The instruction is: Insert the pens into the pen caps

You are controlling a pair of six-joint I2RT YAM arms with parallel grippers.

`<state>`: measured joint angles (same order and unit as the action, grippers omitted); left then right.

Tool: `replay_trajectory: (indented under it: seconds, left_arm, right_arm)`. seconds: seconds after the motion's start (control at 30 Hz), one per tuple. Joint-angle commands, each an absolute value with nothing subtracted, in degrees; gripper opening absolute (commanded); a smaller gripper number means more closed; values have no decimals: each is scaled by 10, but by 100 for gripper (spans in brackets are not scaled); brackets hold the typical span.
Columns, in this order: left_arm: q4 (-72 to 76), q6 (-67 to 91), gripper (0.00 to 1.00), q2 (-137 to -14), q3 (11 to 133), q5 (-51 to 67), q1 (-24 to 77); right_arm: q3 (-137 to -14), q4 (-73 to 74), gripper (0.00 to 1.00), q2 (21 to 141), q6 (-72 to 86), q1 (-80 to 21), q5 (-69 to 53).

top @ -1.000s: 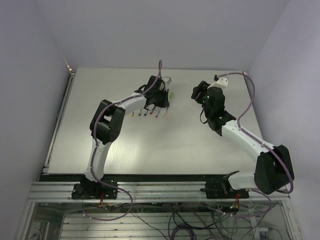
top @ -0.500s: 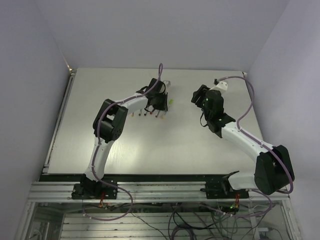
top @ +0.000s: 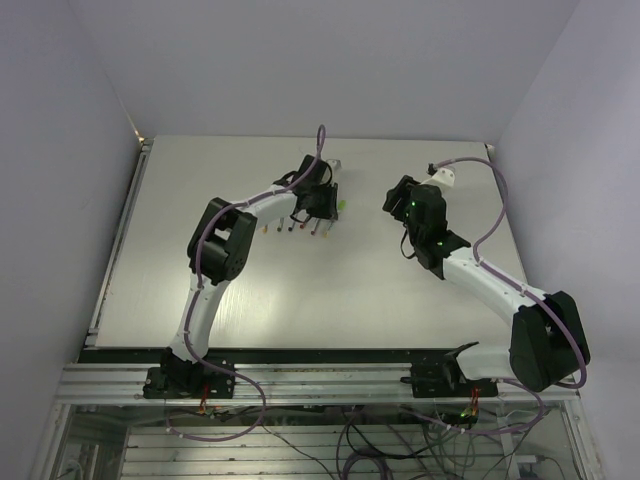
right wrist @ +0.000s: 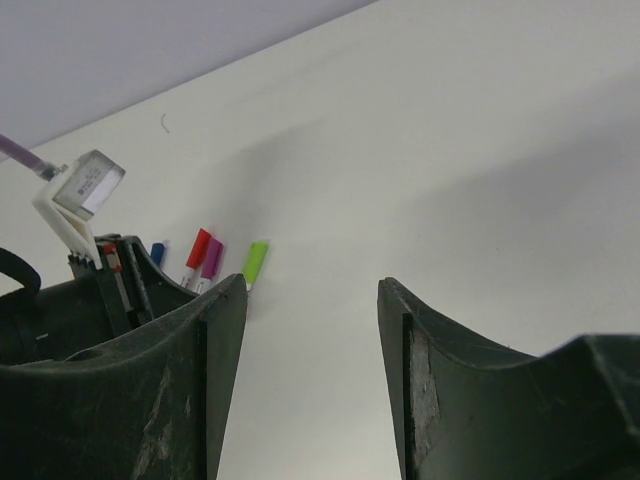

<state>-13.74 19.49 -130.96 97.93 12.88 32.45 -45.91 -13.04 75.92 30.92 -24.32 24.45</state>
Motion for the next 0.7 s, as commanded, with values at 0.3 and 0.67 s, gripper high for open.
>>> replay_trajectory:
  seconds: [0.3, 0.67]
  left_arm:
    - [-108, 201, 34, -1187, 982, 129, 304]
    - [-24, 227, 33, -1003, 809, 106, 209]
  right_arm:
    - [-476, -138, 62, 740, 281, -238, 351]
    - [-602, 121, 88, 794, 400, -232, 500]
